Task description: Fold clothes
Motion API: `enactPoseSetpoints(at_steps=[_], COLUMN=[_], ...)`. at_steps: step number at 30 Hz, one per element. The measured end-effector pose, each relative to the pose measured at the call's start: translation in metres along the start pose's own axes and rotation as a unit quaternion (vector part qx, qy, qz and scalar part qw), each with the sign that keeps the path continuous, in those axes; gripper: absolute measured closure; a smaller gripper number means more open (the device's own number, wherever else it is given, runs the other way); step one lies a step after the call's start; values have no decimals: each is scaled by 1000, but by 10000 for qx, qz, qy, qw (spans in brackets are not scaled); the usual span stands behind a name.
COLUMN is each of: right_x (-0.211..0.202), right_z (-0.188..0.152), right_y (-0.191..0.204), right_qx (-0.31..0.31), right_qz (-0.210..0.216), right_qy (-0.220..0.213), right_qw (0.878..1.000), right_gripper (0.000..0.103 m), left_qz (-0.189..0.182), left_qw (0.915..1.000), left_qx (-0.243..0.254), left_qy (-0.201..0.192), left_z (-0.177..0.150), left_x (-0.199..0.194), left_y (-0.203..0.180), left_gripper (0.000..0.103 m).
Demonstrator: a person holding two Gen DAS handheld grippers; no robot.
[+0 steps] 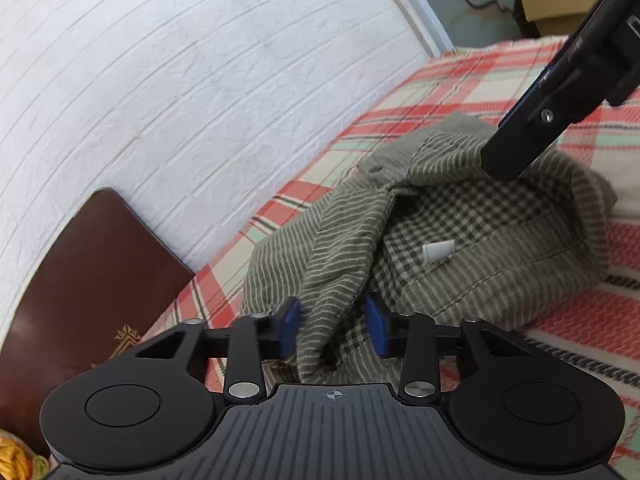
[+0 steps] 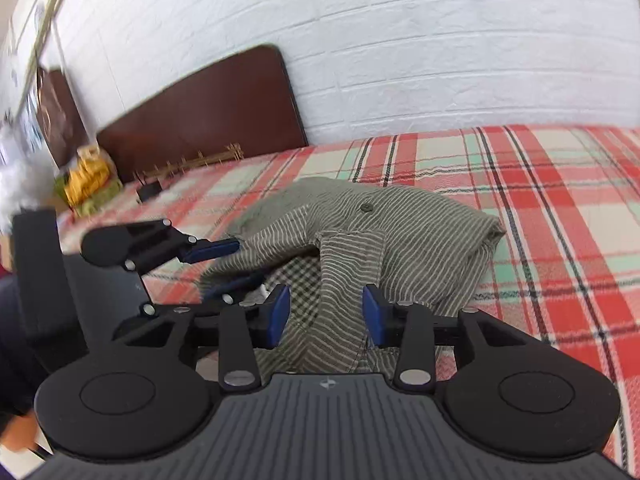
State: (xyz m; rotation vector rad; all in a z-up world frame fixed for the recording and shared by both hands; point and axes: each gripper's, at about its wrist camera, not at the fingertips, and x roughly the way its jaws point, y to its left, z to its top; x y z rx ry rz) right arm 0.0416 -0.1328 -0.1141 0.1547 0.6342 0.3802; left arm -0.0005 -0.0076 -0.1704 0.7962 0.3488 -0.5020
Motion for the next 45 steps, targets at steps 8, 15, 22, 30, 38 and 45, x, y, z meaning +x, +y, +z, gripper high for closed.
enactPoseSetpoints(at_steps=[8, 15, 22, 30, 38, 45], right_x=[14, 26, -19, -13, 6, 38], right_z=[0, -7, 8, 0, -10, -14], right_y=[10, -3, -40, -101, -119, -127], right_qx=[-160, 228, 1121, 2712, 3233, 3601], right_qz=[203, 407, 565, 75, 128, 475], right_qy=[206, 497, 111, 196, 349, 536], right_qw=[9995, 9977, 9920, 9623, 9456, 9302], right_gripper=[96, 89, 57, 38, 38, 37], left_qz=[285, 47, -940, -2047, -2696, -3054], left_qw=[9980, 9966, 9668, 8843, 8388, 8281], left_qx=[-534, -805, -2376, -4193, -4651, -4634], left_qy=[164, 160, -73, 167, 858, 789], left_z=[-22, -35, -45, -47, -56, -56], left_x=[-4, -1, -28, 46, 122, 134], left_y=[20, 23, 95, 165, 164, 153], left_gripper=[99, 74, 40, 27, 26, 17])
